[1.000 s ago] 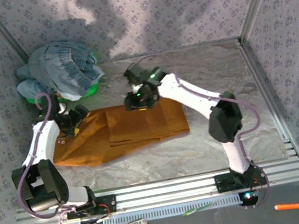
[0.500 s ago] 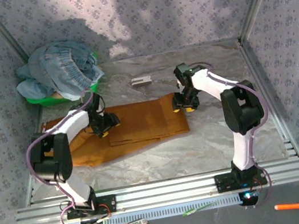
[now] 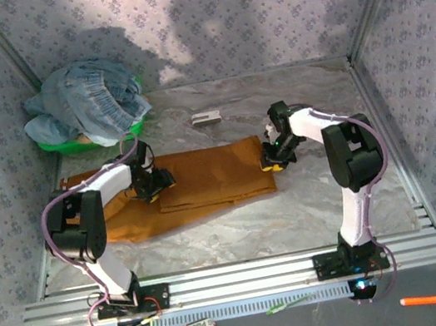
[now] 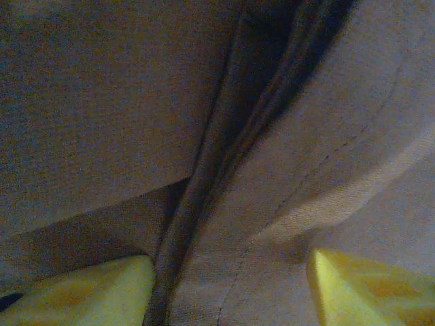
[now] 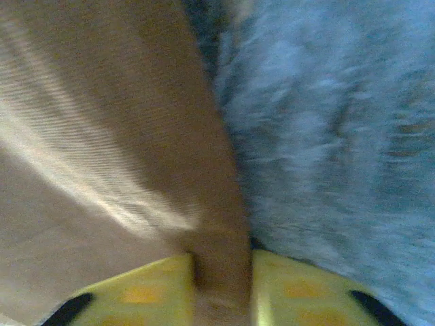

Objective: Fold and stack the trousers

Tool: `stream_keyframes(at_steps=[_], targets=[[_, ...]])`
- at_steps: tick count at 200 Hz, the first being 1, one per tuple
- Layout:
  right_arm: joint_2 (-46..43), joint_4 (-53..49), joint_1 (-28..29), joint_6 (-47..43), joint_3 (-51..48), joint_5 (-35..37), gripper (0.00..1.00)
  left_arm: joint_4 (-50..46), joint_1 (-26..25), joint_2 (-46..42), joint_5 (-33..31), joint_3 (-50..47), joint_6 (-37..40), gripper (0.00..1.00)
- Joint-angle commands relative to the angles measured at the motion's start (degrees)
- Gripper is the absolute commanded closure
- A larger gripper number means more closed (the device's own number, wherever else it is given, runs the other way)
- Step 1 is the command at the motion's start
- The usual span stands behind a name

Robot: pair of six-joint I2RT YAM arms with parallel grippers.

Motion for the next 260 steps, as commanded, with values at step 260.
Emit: stream_keyframes(at_steps=[260], targets=[[-22.3,-9.3,-27.4,4.2,5.7,14.5,1.00,-12.7,20.6,-15.6,-3.4,1.3,-0.5,0.21]])
